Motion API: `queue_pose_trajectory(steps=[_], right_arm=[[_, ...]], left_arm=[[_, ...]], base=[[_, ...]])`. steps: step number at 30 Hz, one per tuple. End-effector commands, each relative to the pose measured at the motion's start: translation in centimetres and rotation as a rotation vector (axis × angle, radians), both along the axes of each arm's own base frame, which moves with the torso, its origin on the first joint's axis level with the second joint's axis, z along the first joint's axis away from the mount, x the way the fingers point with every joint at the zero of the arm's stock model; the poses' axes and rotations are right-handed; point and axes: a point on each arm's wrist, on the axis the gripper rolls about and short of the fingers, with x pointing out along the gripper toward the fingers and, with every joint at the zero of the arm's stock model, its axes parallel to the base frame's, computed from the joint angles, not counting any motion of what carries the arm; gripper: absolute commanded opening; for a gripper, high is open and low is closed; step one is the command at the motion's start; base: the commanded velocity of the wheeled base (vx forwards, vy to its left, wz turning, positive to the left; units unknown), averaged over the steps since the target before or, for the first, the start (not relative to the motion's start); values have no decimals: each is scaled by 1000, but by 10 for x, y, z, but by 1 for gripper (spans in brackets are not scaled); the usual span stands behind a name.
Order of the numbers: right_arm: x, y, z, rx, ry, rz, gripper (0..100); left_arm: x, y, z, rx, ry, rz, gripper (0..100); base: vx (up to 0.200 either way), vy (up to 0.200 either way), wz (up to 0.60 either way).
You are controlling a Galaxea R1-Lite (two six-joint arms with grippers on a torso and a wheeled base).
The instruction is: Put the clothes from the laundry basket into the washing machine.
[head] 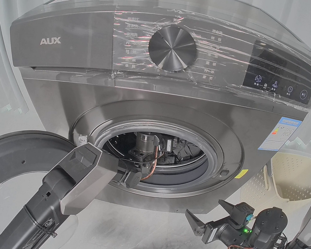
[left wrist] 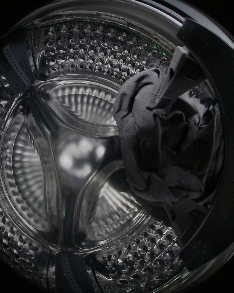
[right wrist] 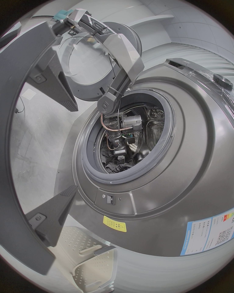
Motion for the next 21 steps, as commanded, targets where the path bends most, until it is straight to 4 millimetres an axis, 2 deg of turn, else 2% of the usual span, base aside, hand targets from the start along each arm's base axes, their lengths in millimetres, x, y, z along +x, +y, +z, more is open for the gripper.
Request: queue_pose_trajectory(steps=[1, 4, 5, 8, 10, 11, 14, 21], right_arm=[[-1, -1, 1, 3, -3, 0, 100], [-1, -1, 1, 3, -3, 0, 100], [-1, -1, 1, 3, -3, 0, 100], [-1, -1, 2, 4, -6, -1, 100], [-1, -1, 2, 4, -6, -1, 100], [-1, -1, 2, 4, -6, -1, 100], [-1, -2, 2, 4, -6, -2, 100], [-2, -2, 2, 3, -5, -1, 100]], left_arm=[[-19, -12, 20, 3, 6, -36, 100], [-29, -16, 29, 9, 14, -53, 100], [-46, -19, 36, 29, 43, -76, 100], [-65, -16, 38, 65, 90, -94, 100], [-74, -14, 37, 80, 108, -102, 100], [-86, -12, 33, 106, 139, -116, 100], [-105, -7, 31, 123, 161, -133, 100], [-137, -9, 18, 133, 165, -179, 100]], base=[[0, 0, 0], [0, 0, 0], [0, 0, 0], [0, 0, 0], [0, 0, 0], [0, 0, 0], [0, 0, 0], [0, 0, 0]])
